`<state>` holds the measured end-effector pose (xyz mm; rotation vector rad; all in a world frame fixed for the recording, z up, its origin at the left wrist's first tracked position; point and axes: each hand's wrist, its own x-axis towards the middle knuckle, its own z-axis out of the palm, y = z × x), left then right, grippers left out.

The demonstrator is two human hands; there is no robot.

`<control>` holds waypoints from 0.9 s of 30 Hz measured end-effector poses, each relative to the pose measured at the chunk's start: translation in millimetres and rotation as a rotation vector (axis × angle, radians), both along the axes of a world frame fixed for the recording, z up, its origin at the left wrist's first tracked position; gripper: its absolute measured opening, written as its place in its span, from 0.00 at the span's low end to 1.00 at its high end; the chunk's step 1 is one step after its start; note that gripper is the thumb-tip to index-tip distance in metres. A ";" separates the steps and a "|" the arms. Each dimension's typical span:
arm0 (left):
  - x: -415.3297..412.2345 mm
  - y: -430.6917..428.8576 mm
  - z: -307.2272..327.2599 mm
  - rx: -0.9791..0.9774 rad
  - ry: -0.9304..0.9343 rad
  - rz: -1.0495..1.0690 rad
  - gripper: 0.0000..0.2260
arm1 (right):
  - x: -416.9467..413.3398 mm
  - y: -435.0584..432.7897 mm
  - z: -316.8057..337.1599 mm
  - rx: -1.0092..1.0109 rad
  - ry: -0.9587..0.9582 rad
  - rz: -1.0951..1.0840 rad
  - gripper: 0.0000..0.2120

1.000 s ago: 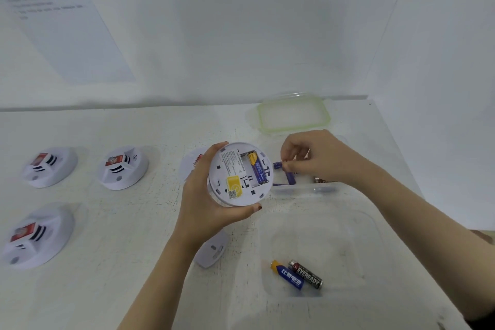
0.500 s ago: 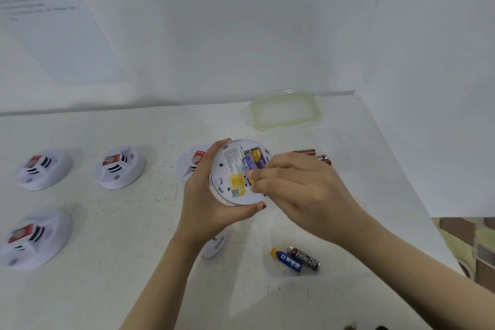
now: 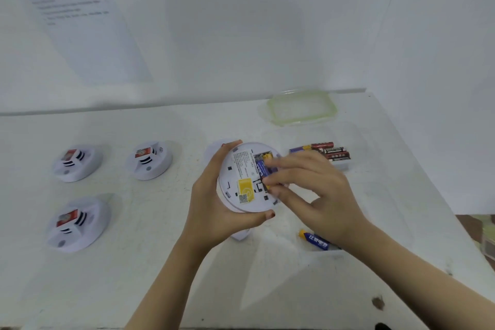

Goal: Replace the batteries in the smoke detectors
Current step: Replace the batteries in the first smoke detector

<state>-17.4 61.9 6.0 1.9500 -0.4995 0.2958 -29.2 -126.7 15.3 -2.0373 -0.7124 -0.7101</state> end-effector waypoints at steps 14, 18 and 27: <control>-24.4 62.0 5.9 -0.025 0.048 -0.034 0.42 | -11.7 60.8 1.7 0.483 0.835 0.352 0.31; -26.1 78.0 0.6 0.007 0.061 -0.026 0.41 | -13.9 79.4 -5.5 0.463 0.837 0.312 0.30; -21.4 110.7 -26.3 0.089 0.166 -0.064 0.43 | -19.6 112.6 -32.0 0.506 0.848 0.209 0.29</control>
